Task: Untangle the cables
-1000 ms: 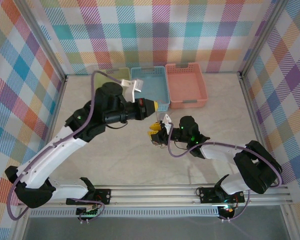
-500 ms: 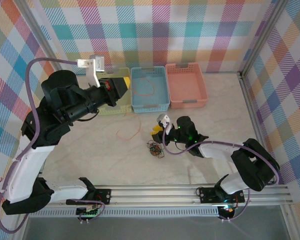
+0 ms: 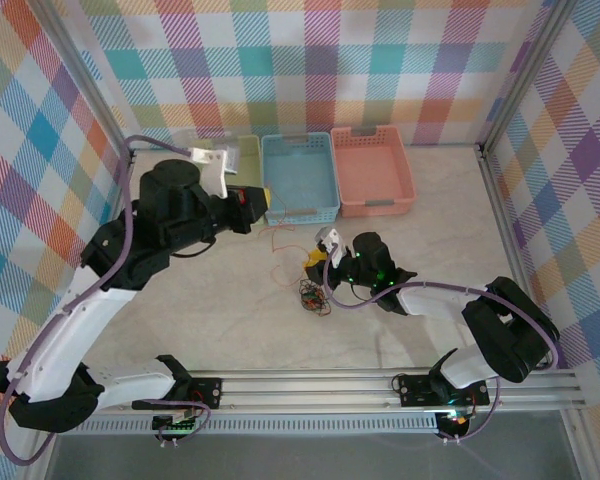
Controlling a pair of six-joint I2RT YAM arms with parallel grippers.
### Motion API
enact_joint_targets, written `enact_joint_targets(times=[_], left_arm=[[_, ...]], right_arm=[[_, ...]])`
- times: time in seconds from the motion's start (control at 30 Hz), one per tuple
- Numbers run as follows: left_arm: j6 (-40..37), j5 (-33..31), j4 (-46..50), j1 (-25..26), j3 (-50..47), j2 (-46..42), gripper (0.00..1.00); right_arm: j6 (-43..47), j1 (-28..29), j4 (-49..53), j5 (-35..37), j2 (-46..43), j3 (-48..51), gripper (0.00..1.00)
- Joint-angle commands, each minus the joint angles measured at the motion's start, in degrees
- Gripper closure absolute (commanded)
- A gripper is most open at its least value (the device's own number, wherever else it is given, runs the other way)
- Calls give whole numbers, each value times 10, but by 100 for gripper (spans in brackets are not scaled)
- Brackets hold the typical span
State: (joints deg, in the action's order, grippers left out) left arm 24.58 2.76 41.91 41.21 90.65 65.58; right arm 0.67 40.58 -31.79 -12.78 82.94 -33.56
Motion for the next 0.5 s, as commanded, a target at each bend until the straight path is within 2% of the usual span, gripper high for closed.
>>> enact_joint_targets(times=[0.0,0.23,0.47], left_arm=[[-10,-4,-25,-9,-6,-14,100],[-10,-47,-36,-28,5,22,100],[-20,-75,-24,-66,104,104,100]], right_arm=[[-9,-4,13,68,-5,-12,64],[-48,-18,32,180,-13,-8,62],[-67,-30,45,200,-15,-8,62]])
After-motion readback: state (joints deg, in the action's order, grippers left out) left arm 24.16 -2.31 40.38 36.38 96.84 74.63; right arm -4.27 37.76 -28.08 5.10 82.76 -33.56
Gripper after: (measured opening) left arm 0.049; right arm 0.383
